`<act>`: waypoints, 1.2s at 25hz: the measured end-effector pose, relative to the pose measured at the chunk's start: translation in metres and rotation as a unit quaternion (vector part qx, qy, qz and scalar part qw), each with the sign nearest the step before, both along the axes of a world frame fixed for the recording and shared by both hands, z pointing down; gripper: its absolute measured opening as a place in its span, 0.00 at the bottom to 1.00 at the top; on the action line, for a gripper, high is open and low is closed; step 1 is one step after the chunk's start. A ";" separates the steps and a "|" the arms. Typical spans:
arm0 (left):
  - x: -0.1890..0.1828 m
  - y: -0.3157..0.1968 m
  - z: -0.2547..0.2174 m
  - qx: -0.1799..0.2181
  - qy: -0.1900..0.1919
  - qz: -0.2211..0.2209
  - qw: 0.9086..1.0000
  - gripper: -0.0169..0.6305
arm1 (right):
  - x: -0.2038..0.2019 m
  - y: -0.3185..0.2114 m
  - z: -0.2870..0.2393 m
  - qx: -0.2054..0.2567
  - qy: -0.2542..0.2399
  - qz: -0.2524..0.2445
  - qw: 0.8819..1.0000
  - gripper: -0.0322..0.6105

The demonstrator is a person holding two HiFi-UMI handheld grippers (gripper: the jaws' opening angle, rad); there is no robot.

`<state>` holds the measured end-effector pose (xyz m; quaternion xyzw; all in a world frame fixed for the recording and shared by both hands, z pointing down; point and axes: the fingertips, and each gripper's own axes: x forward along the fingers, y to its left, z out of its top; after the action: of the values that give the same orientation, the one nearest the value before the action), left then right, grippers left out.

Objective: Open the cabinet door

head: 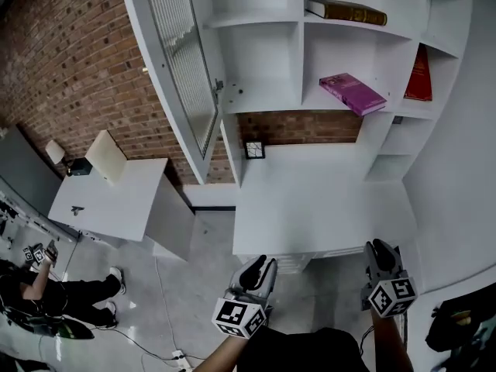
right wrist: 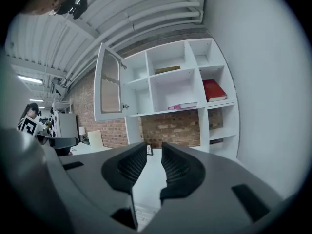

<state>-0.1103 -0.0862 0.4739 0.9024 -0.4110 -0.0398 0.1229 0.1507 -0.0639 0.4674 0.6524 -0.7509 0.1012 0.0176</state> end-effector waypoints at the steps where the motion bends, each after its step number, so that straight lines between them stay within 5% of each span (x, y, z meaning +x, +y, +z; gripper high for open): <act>1: 0.016 0.009 0.004 0.001 -0.004 -0.005 1.000 0.18 | 0.015 0.008 0.005 0.003 -0.004 -0.007 1.000 0.18; 14: 0.167 0.131 0.017 0.001 -0.012 -0.078 0.997 0.09 | 0.171 0.110 0.044 -0.015 -0.024 -0.056 0.998 0.18; 30: 0.170 0.166 0.000 0.035 -0.020 -0.128 0.991 0.05 | 0.192 0.132 0.048 -0.007 0.005 -0.071 0.997 0.18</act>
<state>0.0599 0.0794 0.4742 0.8467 -0.5240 -0.0512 0.0770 0.3431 0.0679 0.5150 0.5982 -0.7942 0.1016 0.0336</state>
